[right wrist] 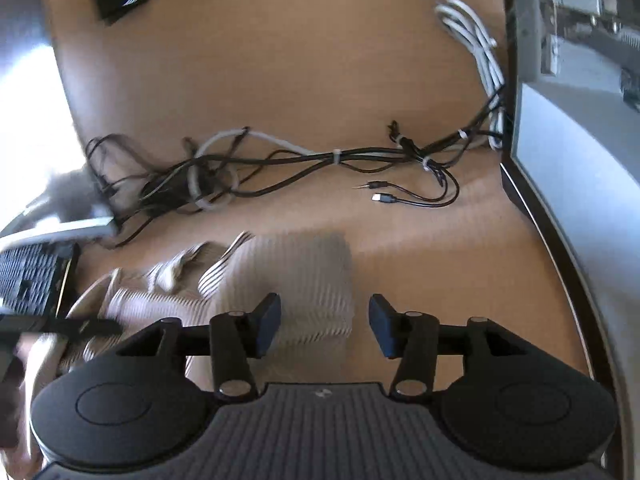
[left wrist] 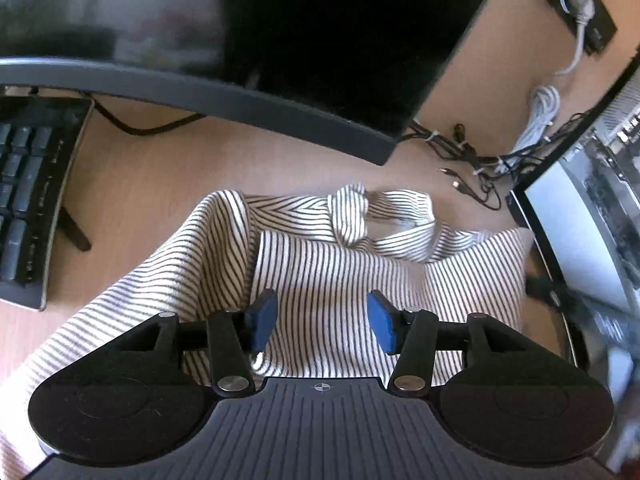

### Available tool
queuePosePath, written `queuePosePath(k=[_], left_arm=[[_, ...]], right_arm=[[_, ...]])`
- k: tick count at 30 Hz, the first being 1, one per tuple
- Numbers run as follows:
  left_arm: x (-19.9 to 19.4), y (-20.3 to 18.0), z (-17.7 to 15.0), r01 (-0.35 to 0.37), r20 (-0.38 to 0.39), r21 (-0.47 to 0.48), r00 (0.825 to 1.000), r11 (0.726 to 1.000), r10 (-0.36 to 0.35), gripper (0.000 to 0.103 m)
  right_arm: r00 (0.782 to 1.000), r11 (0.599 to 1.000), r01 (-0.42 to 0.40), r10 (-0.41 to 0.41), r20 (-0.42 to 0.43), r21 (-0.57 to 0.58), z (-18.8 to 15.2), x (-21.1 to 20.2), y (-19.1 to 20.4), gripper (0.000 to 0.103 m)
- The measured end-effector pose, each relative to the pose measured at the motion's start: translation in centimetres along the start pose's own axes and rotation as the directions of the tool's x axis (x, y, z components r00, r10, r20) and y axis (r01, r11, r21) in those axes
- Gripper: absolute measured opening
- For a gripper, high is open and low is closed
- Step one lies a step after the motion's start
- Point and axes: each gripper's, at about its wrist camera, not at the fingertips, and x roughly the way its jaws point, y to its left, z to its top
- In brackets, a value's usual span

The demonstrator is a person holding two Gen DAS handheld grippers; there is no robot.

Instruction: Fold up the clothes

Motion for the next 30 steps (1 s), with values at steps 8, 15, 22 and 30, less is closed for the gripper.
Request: queuePosePath(k=[8, 15, 22, 30], left_arm=[[-0.6, -1.0, 0.0, -0.097, 0.05, 0.104, 0.994, 0.99, 0.093, 0.056], [0.4, 0.0, -0.4, -0.072, 0.005, 0.093, 0.997, 0.993, 0.072, 0.059], [-1.1, -1.4, -0.2, -0.111, 0.058, 0.142, 0.993, 0.984, 0.104, 0.012], [-13.5, -10.4, 3.5, 0.055, 0.344, 0.344, 0.921, 0.937, -0.181, 0.012]], right_arm=[[0.984, 0.972, -0.176, 0.17, -0.054, -0.158, -6.1, -4.0, 2.9, 0.054], [0.973, 0.975, -0.199, 0.185, -0.136, -0.099, -8.0, -2.9, 3.2, 0.056], [0.974, 0.974, -0.193, 0.175, -0.143, -0.119, -8.3, -3.0, 3.9, 0.064], [0.978, 0.959, -0.205, 0.192, -0.081, -0.197, -7.0, -2.9, 7.2, 0.064]])
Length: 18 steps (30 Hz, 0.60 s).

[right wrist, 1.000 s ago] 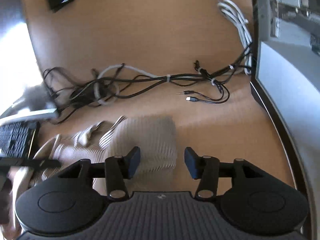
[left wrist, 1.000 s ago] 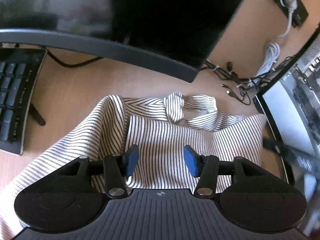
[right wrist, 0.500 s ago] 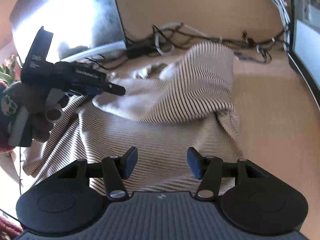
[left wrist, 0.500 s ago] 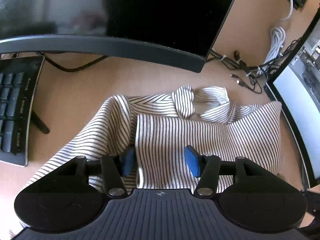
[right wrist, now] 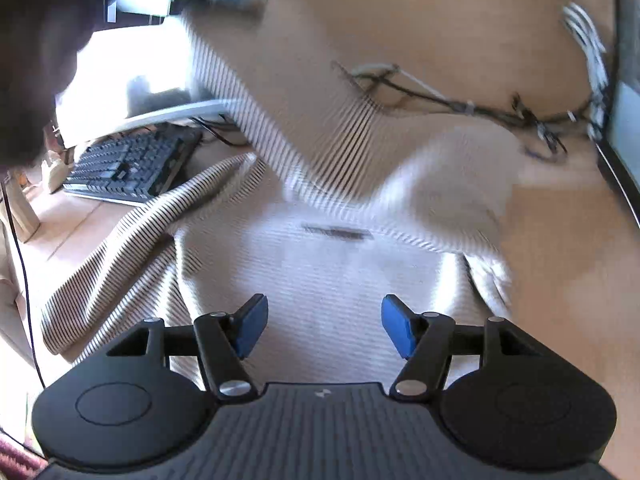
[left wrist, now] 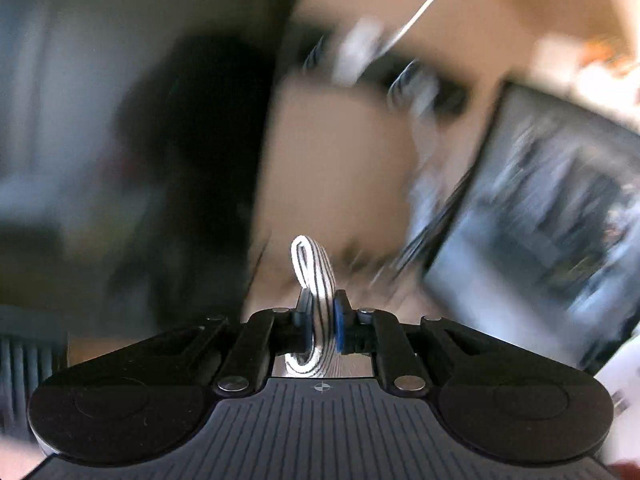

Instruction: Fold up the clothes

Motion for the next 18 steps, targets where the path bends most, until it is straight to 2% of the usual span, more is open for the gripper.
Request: queuePosePath(k=[3, 4, 6, 7, 9, 11, 12, 13, 14, 16, 18], left_arm=[[-2.3, -2.9, 3.6, 0.059, 0.105, 0.081, 0.992, 0.995, -0.067, 0.012], [-2.5, -3.4, 3.9, 0.053, 0.119, 0.105, 0.991, 0.993, -0.066, 0.012], [-3.1, -4.4, 4.7, 0.041, 0.146, 0.151, 0.987, 0.988, -0.063, 0.012], [-3.3, -4.8, 5.0, 0.032, 0.159, 0.172, 0.985, 0.985, -0.06, 0.005], [-3.6, -4.4, 4.8, -0.008, 0.174, 0.174, 0.985, 0.985, -0.023, 0.004], [-2.9, -3.2, 4.4, -0.04, 0.166, 0.153, 0.986, 0.987, 0.014, 0.004], [-2.6, -2.3, 3.9, -0.055, 0.149, 0.13, 0.988, 0.99, 0.035, 0.004], [-2.0, -1.6, 3.3, -0.064, 0.12, 0.105, 0.991, 0.992, 0.051, 0.004], [-1.5, -0.8, 2.7, -0.074, 0.091, 0.08, 0.994, 0.994, 0.066, 0.004], [-0.4, 0.7, 1.0, -0.086, 0.028, 0.035, 0.996, 0.996, 0.085, 0.004], [0.6, 2.2, -1.0, -0.088, -0.038, -0.016, 0.995, 0.996, 0.087, 0.005]], right_arm=[[0.999, 0.999, 0.027, -0.026, 0.046, -0.033, 1.5, 1.5, 1.6, 0.064], [0.997, 0.998, 0.045, -0.042, 0.064, -0.042, 2.0, 2.1, 2.0, 0.065], [0.989, 0.992, 0.118, -0.113, 0.09, -0.043, 2.9, 4.0, 2.3, 0.067], [0.981, 0.984, 0.177, -0.175, 0.087, -0.022, 3.2, 4.7, 1.9, 0.067], [0.939, 0.94, 0.33, -0.336, 0.071, 0.082, 3.5, 5.2, 0.1, 0.067], [0.894, 0.877, 0.428, -0.447, 0.04, 0.22, 3.2, 4.3, -2.9, 0.068], [0.891, 0.861, 0.435, -0.453, 0.009, 0.264, 2.9, 4.1, -4.4, 0.069], [0.892, 0.847, 0.435, -0.451, -0.019, 0.307, 2.6, 3.8, -6.0, 0.069], [0.917, 0.857, 0.383, -0.399, -0.027, 0.345, 2.3, 3.4, -7.3, 0.07], [0.945, 0.879, 0.307, -0.326, -0.01, 0.365, 2.1, 2.2, -8.4, 0.072], [0.957, 0.9, 0.271, -0.289, 0.003, 0.342, 1.9, 0.7, -8.6, 0.079]])
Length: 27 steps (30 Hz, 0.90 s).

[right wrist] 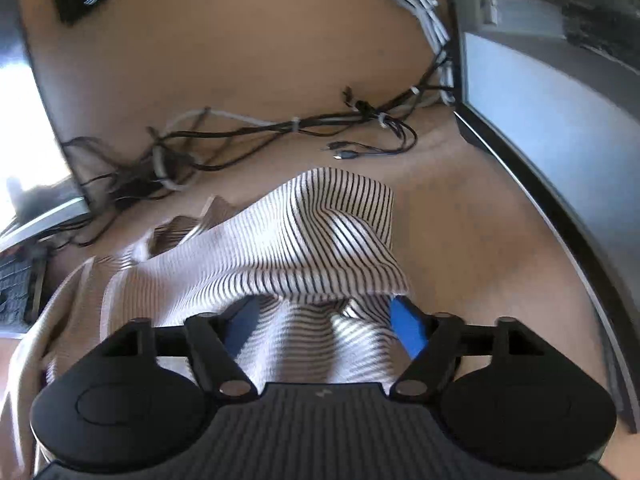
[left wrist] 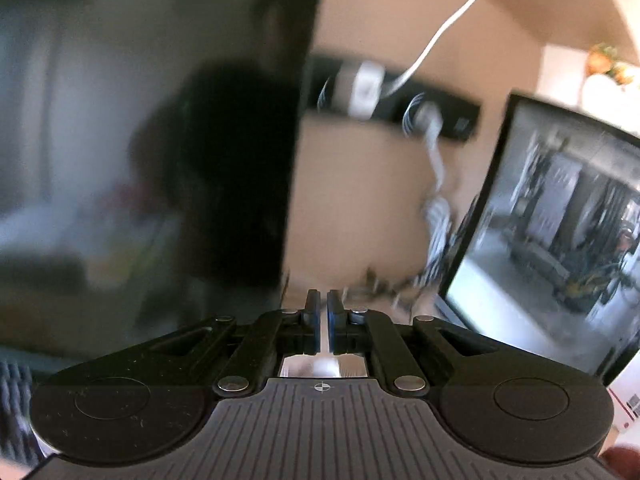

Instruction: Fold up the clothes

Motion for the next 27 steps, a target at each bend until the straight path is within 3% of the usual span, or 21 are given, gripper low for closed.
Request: queuePosePath(k=[3, 4, 5, 6, 7, 8, 10, 12, 14, 17, 18, 19, 20, 22, 23, 25, 26, 27], left_arm=[[1.6, 2.5, -3.3, -0.012, -0.092, -0.102, 0.996, 0.995, 0.002, 0.008], [2.0, 3.3, -4.3, -0.016, -0.121, -0.139, 0.993, 0.99, -0.001, 0.011], [2.3, 4.0, -5.3, -0.021, -0.149, -0.176, 0.989, 0.984, -0.006, 0.012], [2.7, 4.8, -6.3, -0.026, -0.178, -0.212, 0.984, 0.977, -0.012, 0.015], [2.9, 5.4, -7.5, -0.025, -0.21, -0.245, 0.977, 0.969, -0.028, 0.017], [3.3, 5.6, -8.5, -0.031, -0.236, -0.264, 0.971, 0.964, -0.033, 0.019], [3.7, 6.1, -10.4, -0.044, -0.283, -0.292, 0.958, 0.955, -0.043, 0.031], [3.8, 6.6, -12.1, -0.056, -0.324, -0.313, 0.945, 0.948, -0.051, 0.034], [3.2, 7.1, -13.2, -0.06, -0.343, -0.341, 0.937, 0.938, -0.065, 0.041], [1.5, 7.9, -13.8, -0.055, -0.334, -0.35, 0.94, 0.935, -0.07, 0.061], [1.0, 8.2, -13.9, -0.053, -0.33, -0.348, 0.942, 0.936, -0.069, 0.068], [0.4, 8.5, -14.0, -0.054, -0.326, -0.348, 0.943, 0.936, -0.066, 0.075], [-0.2, 8.8, -14.1, -0.056, -0.323, -0.348, 0.944, 0.936, -0.064, 0.077], [-0.9, 9.4, -14.2, -0.06, -0.319, -0.362, 0.946, 0.93, -0.063, 0.081], [-1.3, 9.7, -14.3, -0.062, -0.316, -0.369, 0.947, 0.927, -0.063, 0.083], [-2.0, 10.5, -14.4, -0.066, -0.313, -0.388, 0.948, 0.919, -0.064, 0.088], [-1.8, 10.6, -14.4, -0.069, -0.315, -0.399, 0.947, 0.914, -0.066, 0.088], [-1.5, 10.7, -14.4, -0.071, -0.317, -0.409, 0.946, 0.91, -0.068, 0.088]], right_arm=[[0.999, 0.997, -0.028, 0.025, -0.038, -0.069, -0.8, -1.8, -0.1, 0.081], [0.998, 0.995, -0.039, 0.034, -0.047, -0.096, -1.1, -2.4, 0.0, 0.077], [0.999, 0.99, -0.039, 0.035, -0.032, -0.137, -1.4, -3.2, 0.2, 0.061], [0.999, 0.977, -0.036, 0.036, -0.006, -0.21, -1.9, -4.3, 0.6, 0.051], [0.999, 0.95, -0.022, 0.032, 0.026, -0.313, -2.4, -5.1, 1.7, 0.045], [0.998, 0.912, -0.005, 0.032, 0.058, -0.411, -2.8, -5.9, 2.8, 0.045], [0.993, 0.813, 0.027, 0.047, 0.112, -0.582, -3.4, -6.2, 4.9, 0.045], [0.988, 0.695, 0.065, 0.053, 0.142, -0.716, -3.9, -5.2, 7.3, 0.045], [0.985, 0.553, 0.123, 0.032, 0.169, -0.824, -4.8, -2.8, 9.4, 0.046], [0.968, 0.298, 0.24, -0.001, 0.251, -0.924, -6.5, 1.1, 11.7, 0.045], [0.966, 0.233, 0.252, 0.003, 0.259, -0.94, -7.1, 2.0, 12.1, 0.045], [0.971, 0.199, 0.234, 0.008, 0.241, -0.952, -7.2, 2.7, 12.4, 0.031], [0.982, 0.233, 0.18, 0.015, 0.189, -0.956, -6.6, 2.9, 12.8, 0.008], [0.995, 0.467, 0.061, 0.042, 0.091, -0.882, -3.5, 2.1, 13.2, 0.006], [0.994, 0.625, 0.022, 0.068, 0.083, -0.781, -1.2, 1.1, 13.0, 0.006], [0.986, 0.822, -0.043, 0.125, 0.107, -0.568, 2.1, -0.6, 12.1, 0.006], [0.978, 0.88, -0.093, 0.168, 0.123, -0.466, 3.4, -1.4, 11.7, 0.005], [0.97, 0.901, -0.125, 0.2, 0.141, -0.416, 4.0, -1.9, 11.7, 0.005]])
